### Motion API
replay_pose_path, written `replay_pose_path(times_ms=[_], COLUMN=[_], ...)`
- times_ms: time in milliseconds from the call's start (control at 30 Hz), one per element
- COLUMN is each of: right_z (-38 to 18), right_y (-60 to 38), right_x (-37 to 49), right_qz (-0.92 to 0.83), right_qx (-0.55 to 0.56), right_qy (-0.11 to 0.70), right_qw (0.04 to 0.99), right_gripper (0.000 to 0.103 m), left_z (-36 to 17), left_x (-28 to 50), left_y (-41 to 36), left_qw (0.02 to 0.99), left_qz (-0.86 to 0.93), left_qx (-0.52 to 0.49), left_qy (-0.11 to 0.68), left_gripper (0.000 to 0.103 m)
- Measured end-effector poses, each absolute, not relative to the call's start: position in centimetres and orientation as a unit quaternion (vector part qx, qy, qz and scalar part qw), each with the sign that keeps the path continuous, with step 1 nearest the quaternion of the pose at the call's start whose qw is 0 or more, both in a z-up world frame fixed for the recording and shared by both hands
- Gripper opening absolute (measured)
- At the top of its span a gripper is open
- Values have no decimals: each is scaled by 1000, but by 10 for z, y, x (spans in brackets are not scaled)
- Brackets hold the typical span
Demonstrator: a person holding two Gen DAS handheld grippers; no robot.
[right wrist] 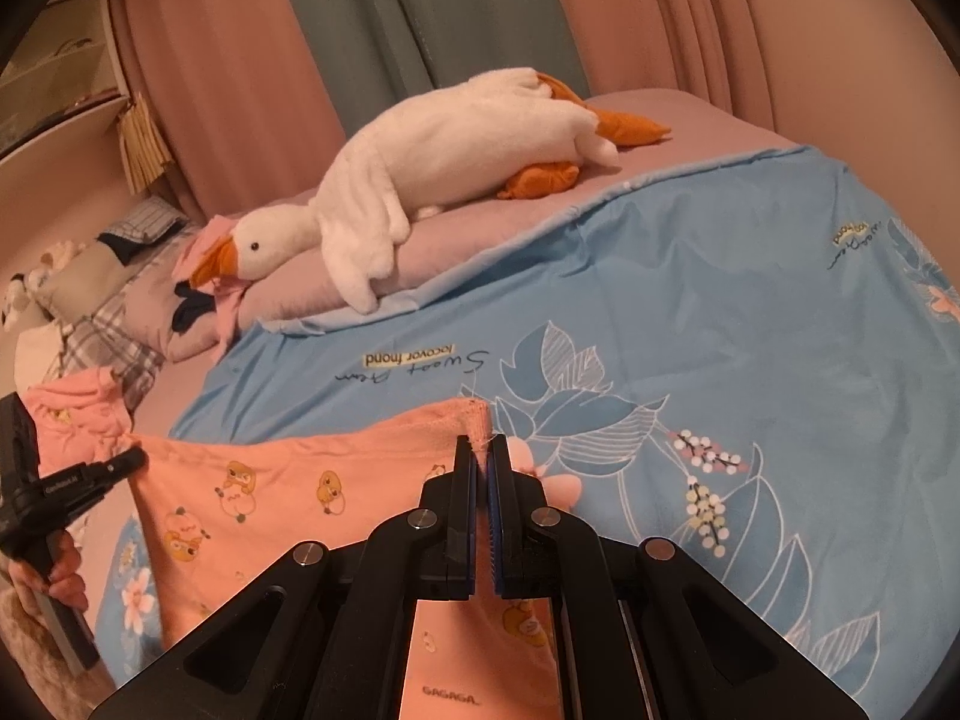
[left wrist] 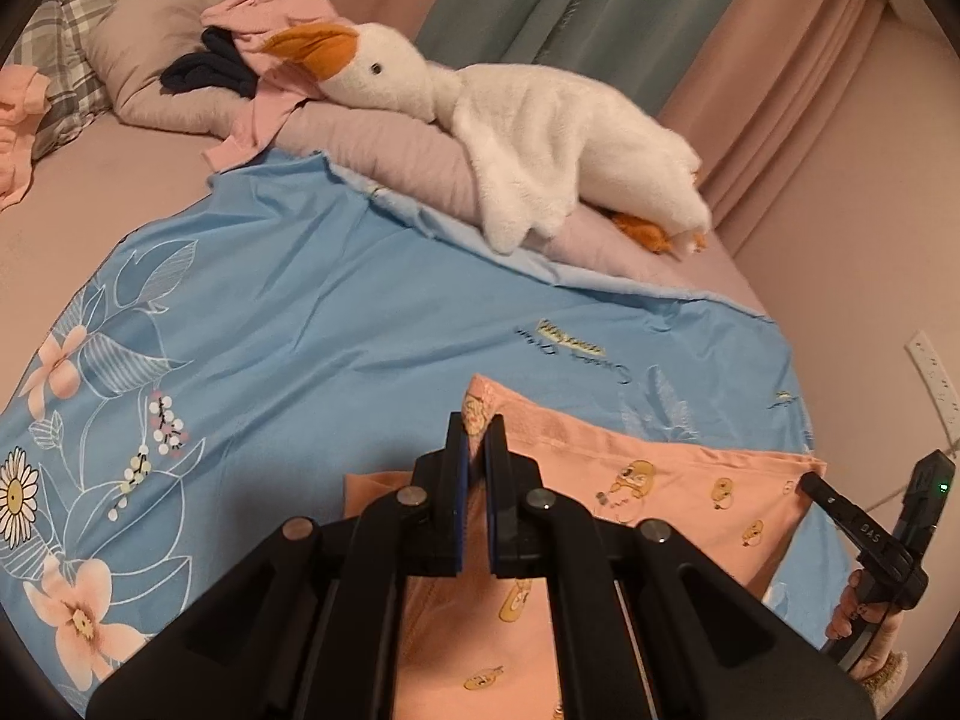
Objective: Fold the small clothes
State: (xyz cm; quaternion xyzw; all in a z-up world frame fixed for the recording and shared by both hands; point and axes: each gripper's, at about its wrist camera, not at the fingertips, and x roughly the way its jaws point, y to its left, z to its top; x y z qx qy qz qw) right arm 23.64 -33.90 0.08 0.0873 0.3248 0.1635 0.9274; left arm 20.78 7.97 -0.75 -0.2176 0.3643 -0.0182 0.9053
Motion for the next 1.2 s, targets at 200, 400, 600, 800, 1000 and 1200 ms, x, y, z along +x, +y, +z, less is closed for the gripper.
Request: replay_pose_path(times_ms=[200, 400, 600, 800, 1000, 1200], right_z=[-12, -27, -48, -64, -76, -85], right_y=[-336, -334, -336, -336, -338, -337], right_x=[256, 276, 295, 305, 310, 314], right_qz=[159, 148, 138, 128, 117, 108], right_qx=[74, 65, 73, 67, 65, 59], right_qy=[349, 373, 400, 419, 435, 447], right_qw=[921, 914, 903, 896, 890, 886], right_gripper=[4, 4, 4, 4, 4, 4], left_z=[-19, -37, -61, -79, -94, -104], left_x=[223, 245, 261, 270, 275, 278], left_y=[81, 80, 83, 86, 87, 88], left_qw=[901, 893, 885, 877, 870, 864], left_qz=[-12, -2, 8, 17, 25, 31], left_qx=[-219, -213, -211, -207, -201, -197], left_qy=[375, 396, 416, 433, 450, 461], left_gripper=[3, 3, 3, 4, 4, 4])
